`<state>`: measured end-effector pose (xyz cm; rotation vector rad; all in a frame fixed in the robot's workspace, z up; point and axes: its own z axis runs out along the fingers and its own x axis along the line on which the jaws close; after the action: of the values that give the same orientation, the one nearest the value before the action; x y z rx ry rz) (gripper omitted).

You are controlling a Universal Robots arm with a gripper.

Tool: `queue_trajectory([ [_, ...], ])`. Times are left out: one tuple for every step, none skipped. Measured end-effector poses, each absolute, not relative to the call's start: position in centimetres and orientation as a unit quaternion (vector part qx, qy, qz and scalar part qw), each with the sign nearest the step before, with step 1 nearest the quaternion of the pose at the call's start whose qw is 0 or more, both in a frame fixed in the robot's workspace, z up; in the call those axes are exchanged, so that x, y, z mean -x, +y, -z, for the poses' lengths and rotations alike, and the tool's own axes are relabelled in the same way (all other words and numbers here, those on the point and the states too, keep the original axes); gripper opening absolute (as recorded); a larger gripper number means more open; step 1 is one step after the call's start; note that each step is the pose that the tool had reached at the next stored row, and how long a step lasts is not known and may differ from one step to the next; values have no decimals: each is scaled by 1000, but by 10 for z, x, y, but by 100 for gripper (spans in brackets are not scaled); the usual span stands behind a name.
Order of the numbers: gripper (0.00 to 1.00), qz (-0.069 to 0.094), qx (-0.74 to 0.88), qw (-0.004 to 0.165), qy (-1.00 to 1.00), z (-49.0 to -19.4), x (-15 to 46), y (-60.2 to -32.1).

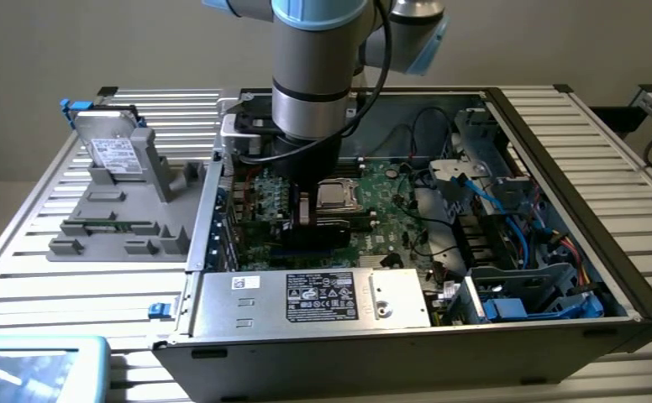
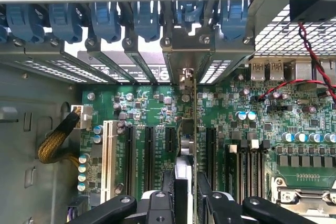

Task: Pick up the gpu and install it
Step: 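Insert the gpu into the slot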

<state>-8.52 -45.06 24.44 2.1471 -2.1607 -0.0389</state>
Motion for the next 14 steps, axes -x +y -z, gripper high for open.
queue_trajectory([
  [28,13,-704,48,-708,-244,85,-451],
  [28,13,-704,48,-708,-244,85,-451],
  [28,13,-704,48,-708,-244,85,-451],
  [28,13,-704,48,-708,-244,85,-451],
  [28,13,-704,48,-709,-244,85,-451],
  [28,13,-704,48,-709,-244,85,-451],
  [28,13,-704,48,-709,-243,85,-451],
  [28,13,-704,48,-709,-243,85,-451],
  [28,13,-704,48,-709,-243,85,-451],
  [28,13,-703,48,-709,-243,85,-451],
  [28,13,-703,48,-709,-243,85,-451],
  [28,13,-703,48,-709,-242,85,-451],
  [28,13,-703,48,-710,-242,85,-451],
  [28,13,-703,48,-710,-242,85,-451],
])
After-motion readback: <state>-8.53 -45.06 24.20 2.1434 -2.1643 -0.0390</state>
